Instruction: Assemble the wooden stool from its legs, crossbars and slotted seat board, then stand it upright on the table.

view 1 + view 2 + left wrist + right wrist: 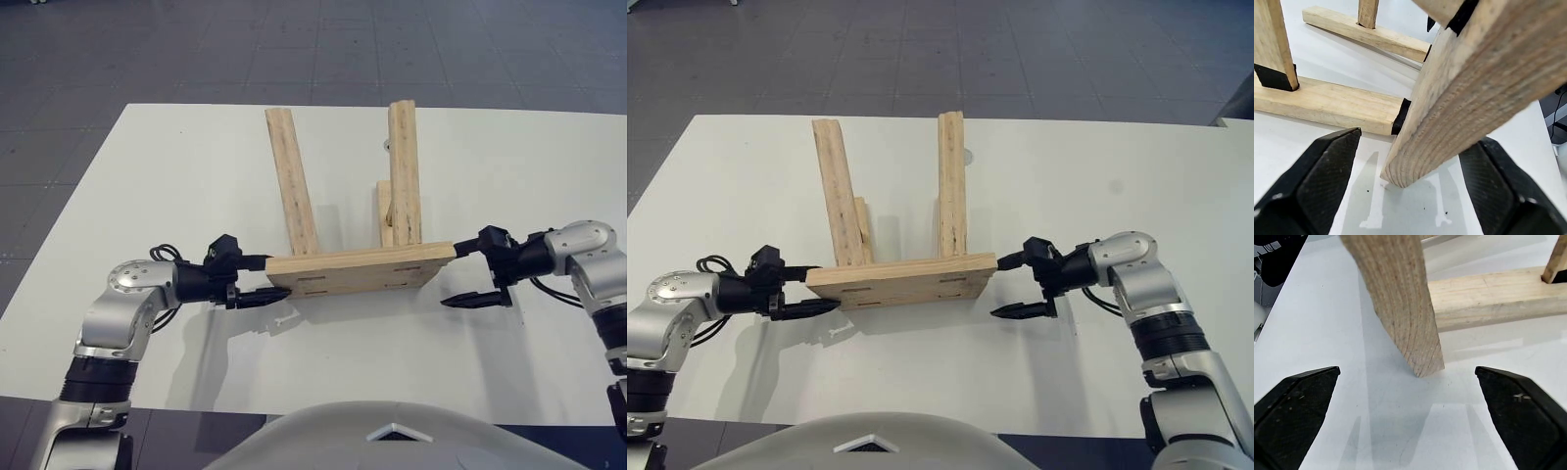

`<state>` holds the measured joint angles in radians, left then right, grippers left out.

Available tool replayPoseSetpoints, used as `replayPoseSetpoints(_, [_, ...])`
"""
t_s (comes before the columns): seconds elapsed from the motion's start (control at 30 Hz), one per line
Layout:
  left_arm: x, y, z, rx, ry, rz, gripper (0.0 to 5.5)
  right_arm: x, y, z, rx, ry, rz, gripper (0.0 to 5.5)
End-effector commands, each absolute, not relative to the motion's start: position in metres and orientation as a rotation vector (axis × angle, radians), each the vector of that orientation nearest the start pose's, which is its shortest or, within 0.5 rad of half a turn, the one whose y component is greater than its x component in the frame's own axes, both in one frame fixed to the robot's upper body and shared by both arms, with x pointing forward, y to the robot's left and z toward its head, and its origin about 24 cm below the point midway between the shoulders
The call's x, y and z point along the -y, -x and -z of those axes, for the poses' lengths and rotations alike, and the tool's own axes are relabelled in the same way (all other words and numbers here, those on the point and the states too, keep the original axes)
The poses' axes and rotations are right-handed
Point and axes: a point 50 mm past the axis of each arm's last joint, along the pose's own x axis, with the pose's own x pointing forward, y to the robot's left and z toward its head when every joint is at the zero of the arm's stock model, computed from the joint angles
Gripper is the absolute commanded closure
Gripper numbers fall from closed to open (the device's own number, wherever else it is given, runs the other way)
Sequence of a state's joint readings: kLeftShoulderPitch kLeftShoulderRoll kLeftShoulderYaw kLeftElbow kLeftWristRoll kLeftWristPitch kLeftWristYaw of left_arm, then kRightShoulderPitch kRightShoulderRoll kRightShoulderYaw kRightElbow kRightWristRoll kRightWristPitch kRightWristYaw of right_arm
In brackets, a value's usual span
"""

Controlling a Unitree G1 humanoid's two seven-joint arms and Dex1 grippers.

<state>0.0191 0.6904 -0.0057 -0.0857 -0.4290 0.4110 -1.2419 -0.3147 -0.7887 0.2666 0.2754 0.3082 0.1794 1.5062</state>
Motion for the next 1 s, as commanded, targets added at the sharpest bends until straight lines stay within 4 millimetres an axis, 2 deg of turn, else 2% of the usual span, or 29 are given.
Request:
replayPoseSetpoints(0.03, [-0.213, -0.216, -0.066, -0.435, -0.047, 1.207, 2.01, 0.216, -0.252, -0.066, -0.614, 0.252, -1.504, 0.40])
replayPoseSetpoints(0.07, [-0.212, -0.215, -0.066, -0.435, -0.050, 1.211, 2.01, 0.214, -0.251, -0.066, -0.626, 0.239, -1.506, 0.40])
replayPoseSetpoints(0.17, [-0.212, -0.215, -0.066, -0.438, -0.057, 1.216, 2.01, 0.212, -0.251, -0.066, -0.682, 0.184, -1.499, 0.89])
replayPoseSetpoints(0.33, [-0.212, -0.216, -0.065, -0.448, -0.056, 1.224, 2.01, 0.206, -0.250, -0.066, -0.684, 0.178, -1.492, 1.86])
replayPoseSetpoints(0.43, [-0.212, -0.215, -0.063, -0.455, -0.054, 1.228, 2.01, 0.201, -0.259, -0.072, -0.642, 0.193, -1.472, 2.60])
replayPoseSetpoints(0.5, [-0.212, -0.215, -0.062, -0.454, -0.054, 1.229, 2.01, 0.198, -0.264, -0.075, -0.623, 0.201, -1.461, 2.86])
replayPoseSetpoints(0.6, [-0.211, -0.216, -0.063, -0.454, -0.054, 1.228, 2.01, 0.198, -0.263, -0.076, -0.625, 0.203, -1.460, 3.52])
replayPoseSetpoints(0.63, [-0.211, -0.216, -0.063, -0.454, -0.049, 1.228, 2.01, 0.198, -0.262, -0.075, -0.627, 0.203, -1.460, 3.59])
replayPoseSetpoints(0.9, [-0.211, -0.222, -0.070, -0.427, -0.008, 1.207, 3.40, 0.199, -0.256, -0.073, -0.658, 0.194, -1.483, 3.64])
replayPoseSetpoints(0.97, [-0.208, -0.224, -0.074, -0.413, 0.010, 1.216, 3.47, 0.195, -0.257, -0.083, -0.644, 0.145, -1.487, 3.66])
replayPoseSetpoints(1.0, [-0.206, -0.228, -0.084, -0.387, 0.034, 1.224, 3.47, 0.191, -0.258, -0.095, -0.622, 0.084, -1.504, 3.67])
